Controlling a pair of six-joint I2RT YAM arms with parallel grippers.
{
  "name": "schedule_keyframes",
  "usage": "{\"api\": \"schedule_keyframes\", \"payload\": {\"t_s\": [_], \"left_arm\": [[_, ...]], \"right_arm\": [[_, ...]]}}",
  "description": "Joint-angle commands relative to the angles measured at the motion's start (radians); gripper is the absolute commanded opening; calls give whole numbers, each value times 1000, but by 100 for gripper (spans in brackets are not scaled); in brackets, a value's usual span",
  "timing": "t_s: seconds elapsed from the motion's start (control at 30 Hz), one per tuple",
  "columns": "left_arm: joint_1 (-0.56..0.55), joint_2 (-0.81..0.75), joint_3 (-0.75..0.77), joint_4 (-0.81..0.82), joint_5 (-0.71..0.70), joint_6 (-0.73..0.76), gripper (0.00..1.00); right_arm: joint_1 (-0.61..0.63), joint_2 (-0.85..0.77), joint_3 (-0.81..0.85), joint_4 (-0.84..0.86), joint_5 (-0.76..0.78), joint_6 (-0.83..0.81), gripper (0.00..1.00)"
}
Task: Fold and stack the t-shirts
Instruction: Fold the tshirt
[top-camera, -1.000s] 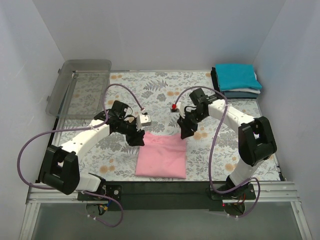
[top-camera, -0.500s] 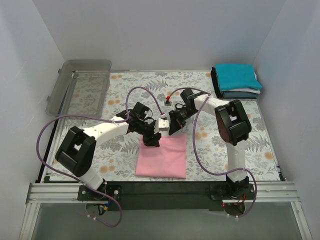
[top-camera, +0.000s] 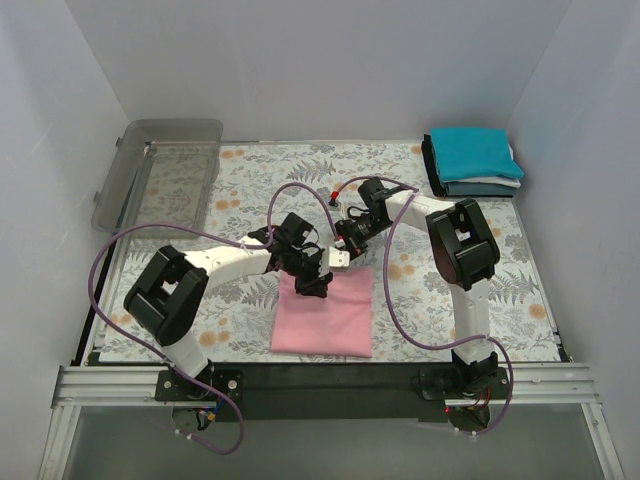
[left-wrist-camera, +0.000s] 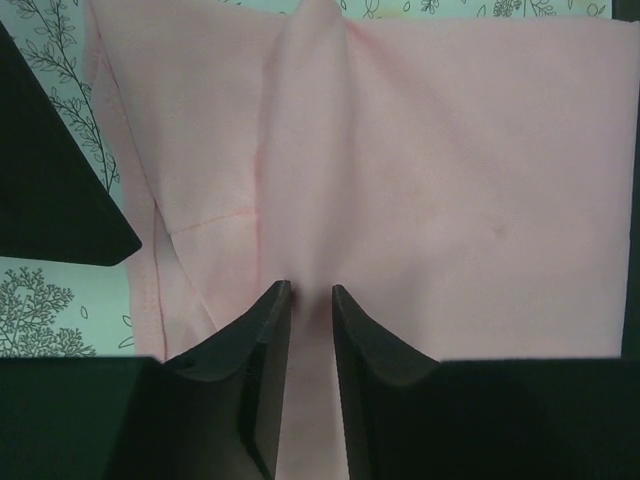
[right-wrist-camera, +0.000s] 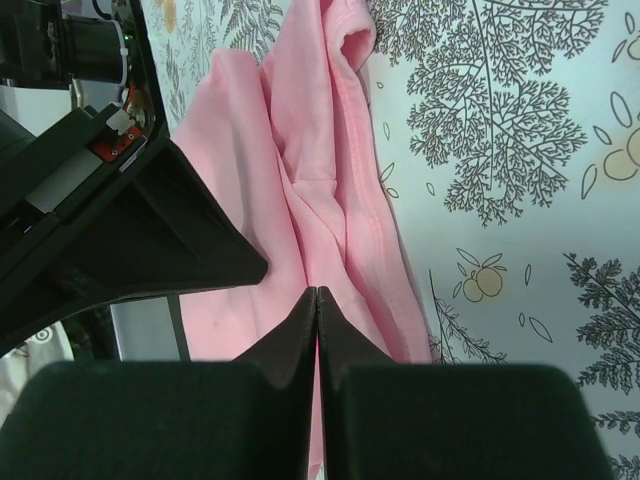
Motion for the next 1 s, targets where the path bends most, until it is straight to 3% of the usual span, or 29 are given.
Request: {"api": "schedule_keyframes", "payload": {"t_s": [0.0,0.3,0.63,0.97], "left_arm": [[-9,-15,0,25,0,17,21],[-27,-41,-23,17,-17,37,0],[-38,-153,-45,10,-41,24,0],[-43,-190,-39,17,-109,64,0]], "right_arm": [[9,-5,11,24,-37,20,4],[41,21,26,34,-58,42,4],[127,87,58,44,-46,45,3],[133,185,49,53,-30,40,2]]}}
